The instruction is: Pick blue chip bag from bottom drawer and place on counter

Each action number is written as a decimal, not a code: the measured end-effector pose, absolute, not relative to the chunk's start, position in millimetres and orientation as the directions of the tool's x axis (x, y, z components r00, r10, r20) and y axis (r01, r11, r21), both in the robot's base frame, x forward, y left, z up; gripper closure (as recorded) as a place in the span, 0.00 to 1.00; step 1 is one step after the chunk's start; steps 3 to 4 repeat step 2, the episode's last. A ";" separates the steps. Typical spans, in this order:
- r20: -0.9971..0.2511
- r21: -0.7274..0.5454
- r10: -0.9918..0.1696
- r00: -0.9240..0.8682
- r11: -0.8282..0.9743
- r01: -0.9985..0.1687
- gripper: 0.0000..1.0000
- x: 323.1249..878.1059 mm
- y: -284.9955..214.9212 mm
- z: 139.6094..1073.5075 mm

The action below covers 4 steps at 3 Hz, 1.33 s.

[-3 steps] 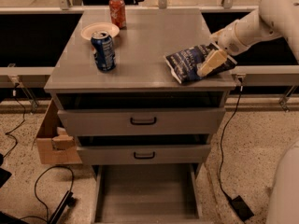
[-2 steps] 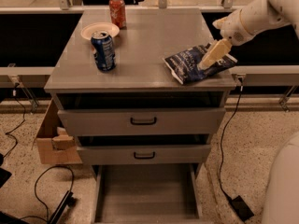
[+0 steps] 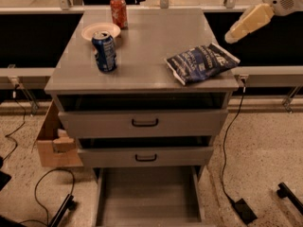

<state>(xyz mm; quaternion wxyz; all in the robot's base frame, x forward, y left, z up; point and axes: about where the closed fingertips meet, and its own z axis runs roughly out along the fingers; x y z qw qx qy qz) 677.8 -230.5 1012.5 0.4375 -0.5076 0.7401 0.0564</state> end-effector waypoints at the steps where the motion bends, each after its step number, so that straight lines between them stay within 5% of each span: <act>1: -0.726 -0.432 -0.672 -0.143 0.609 -0.666 0.00 624.5 -267.6 1069.3; 2: -0.715 -0.533 -0.664 -0.218 0.720 -0.443 0.00 558.6 -303.8 1127.9; 4: -0.715 -0.533 -0.664 -0.218 0.720 -0.443 0.00 558.6 -303.8 1127.9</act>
Offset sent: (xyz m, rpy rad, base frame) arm -0.2352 -0.0488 0.0490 -0.2549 -0.1851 -0.7826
